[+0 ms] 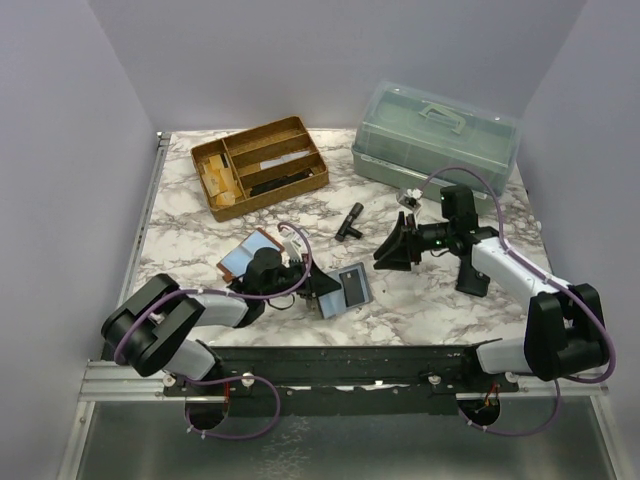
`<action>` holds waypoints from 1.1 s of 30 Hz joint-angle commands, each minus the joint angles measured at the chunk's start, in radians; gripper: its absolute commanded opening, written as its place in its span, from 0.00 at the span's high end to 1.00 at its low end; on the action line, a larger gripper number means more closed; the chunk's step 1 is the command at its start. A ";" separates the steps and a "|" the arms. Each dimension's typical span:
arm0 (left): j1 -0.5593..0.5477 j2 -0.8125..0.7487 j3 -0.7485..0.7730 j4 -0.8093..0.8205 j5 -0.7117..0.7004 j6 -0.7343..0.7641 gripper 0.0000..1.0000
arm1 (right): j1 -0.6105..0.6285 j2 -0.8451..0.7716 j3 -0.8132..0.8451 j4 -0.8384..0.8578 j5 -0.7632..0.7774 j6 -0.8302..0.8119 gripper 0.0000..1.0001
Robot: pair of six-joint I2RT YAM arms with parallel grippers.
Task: Take the credit cards out of the card holder
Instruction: Place the card holder at the center of the board.
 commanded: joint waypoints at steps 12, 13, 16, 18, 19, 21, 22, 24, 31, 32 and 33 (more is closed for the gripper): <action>0.005 0.110 -0.002 -0.151 -0.170 -0.036 0.99 | 0.006 0.092 -0.053 0.163 0.097 0.225 0.54; 0.005 0.103 0.006 -0.195 -0.190 -0.037 0.98 | 0.015 0.107 -0.053 0.185 0.105 0.247 0.54; 0.005 0.077 0.043 -0.377 -0.265 -0.063 0.96 | 0.054 0.151 -0.043 0.186 0.160 0.271 0.55; 0.004 0.058 0.059 -0.467 -0.292 -0.074 0.92 | 0.076 0.184 -0.035 0.178 0.186 0.287 0.55; 0.004 0.042 0.058 -0.497 -0.315 -0.087 0.87 | 0.092 0.201 -0.029 0.175 0.197 0.297 0.55; 0.000 -0.001 0.057 -0.551 -0.341 -0.098 0.78 | 0.121 0.230 -0.019 0.174 0.237 0.324 0.55; -0.002 -0.027 0.055 -0.573 -0.349 -0.098 0.75 | 0.137 0.242 -0.016 0.175 0.263 0.333 0.55; -0.006 -0.081 0.052 -0.608 -0.371 -0.098 0.71 | 0.166 0.264 -0.007 0.174 0.303 0.345 0.55; -0.009 -0.258 0.093 -0.772 -0.452 -0.048 0.66 | 0.209 0.307 0.015 0.131 0.442 0.360 0.55; -0.011 -0.290 0.098 -0.783 -0.455 -0.040 0.66 | 0.209 0.311 0.018 0.127 0.462 0.360 0.55; -0.012 -0.323 0.104 -0.787 -0.451 -0.036 0.65 | 0.210 0.313 0.020 0.123 0.478 0.359 0.55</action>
